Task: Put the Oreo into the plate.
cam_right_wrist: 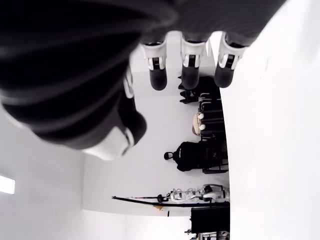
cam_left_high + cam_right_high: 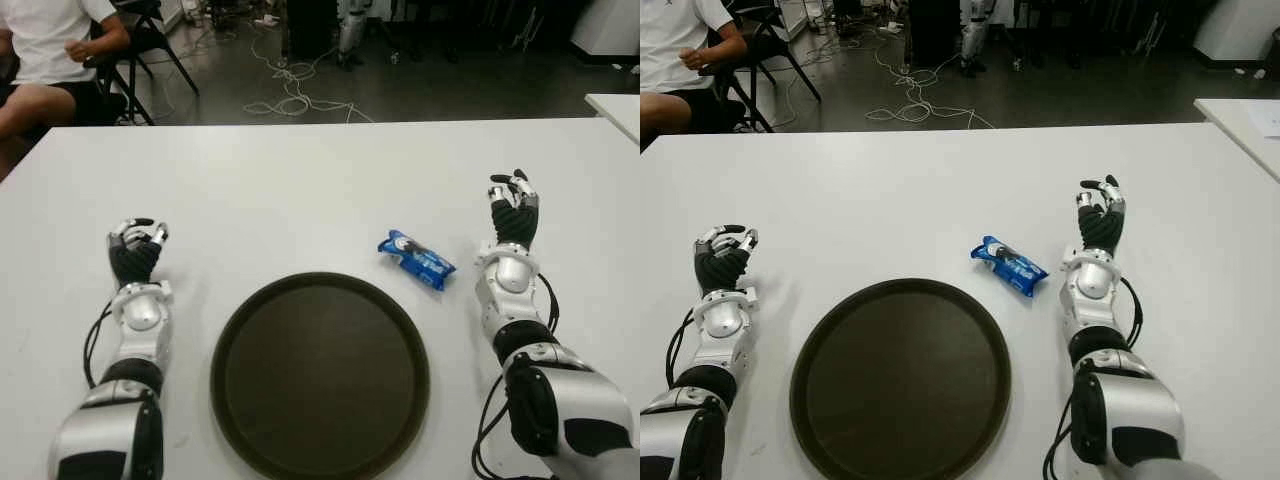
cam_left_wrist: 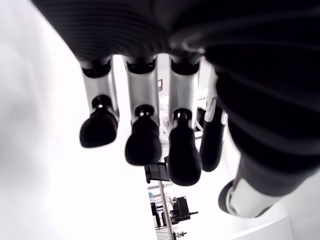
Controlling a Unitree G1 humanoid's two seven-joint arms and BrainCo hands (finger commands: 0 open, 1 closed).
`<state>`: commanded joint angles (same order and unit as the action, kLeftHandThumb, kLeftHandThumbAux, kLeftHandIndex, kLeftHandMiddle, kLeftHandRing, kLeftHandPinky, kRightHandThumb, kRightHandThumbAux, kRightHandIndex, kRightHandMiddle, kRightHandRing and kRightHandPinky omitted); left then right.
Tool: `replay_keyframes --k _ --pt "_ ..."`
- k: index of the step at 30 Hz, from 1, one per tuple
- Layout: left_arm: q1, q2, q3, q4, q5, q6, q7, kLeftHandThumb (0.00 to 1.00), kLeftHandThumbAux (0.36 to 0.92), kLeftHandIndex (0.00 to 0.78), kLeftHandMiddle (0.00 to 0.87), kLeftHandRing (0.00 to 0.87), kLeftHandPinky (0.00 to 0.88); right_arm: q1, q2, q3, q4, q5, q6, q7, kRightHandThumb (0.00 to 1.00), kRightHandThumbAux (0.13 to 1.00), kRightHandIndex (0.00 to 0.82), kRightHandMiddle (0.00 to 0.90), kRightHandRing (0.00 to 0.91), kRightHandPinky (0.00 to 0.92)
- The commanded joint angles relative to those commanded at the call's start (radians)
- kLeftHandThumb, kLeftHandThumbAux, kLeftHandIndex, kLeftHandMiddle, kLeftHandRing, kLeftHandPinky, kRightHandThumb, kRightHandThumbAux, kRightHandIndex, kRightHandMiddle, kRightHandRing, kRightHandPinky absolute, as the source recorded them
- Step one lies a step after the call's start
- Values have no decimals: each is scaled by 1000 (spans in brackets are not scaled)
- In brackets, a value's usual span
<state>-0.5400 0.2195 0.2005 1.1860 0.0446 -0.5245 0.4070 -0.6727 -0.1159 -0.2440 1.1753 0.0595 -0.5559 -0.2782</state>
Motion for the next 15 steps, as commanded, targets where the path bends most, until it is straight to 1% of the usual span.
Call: replay_keyframes --k 7,15 --pt "-1 -2 5 -1 -7 0 -3 704 718 435 750 762 773 -2 0 -1 3 0 -3 -5 717 701 427 115 0 0" --pt "0 -4 3 -4 -2 -4 8 704 717 435 749 759 764 -2 -1 -2 4 2 -3 1 717 701 428 103 0 0"
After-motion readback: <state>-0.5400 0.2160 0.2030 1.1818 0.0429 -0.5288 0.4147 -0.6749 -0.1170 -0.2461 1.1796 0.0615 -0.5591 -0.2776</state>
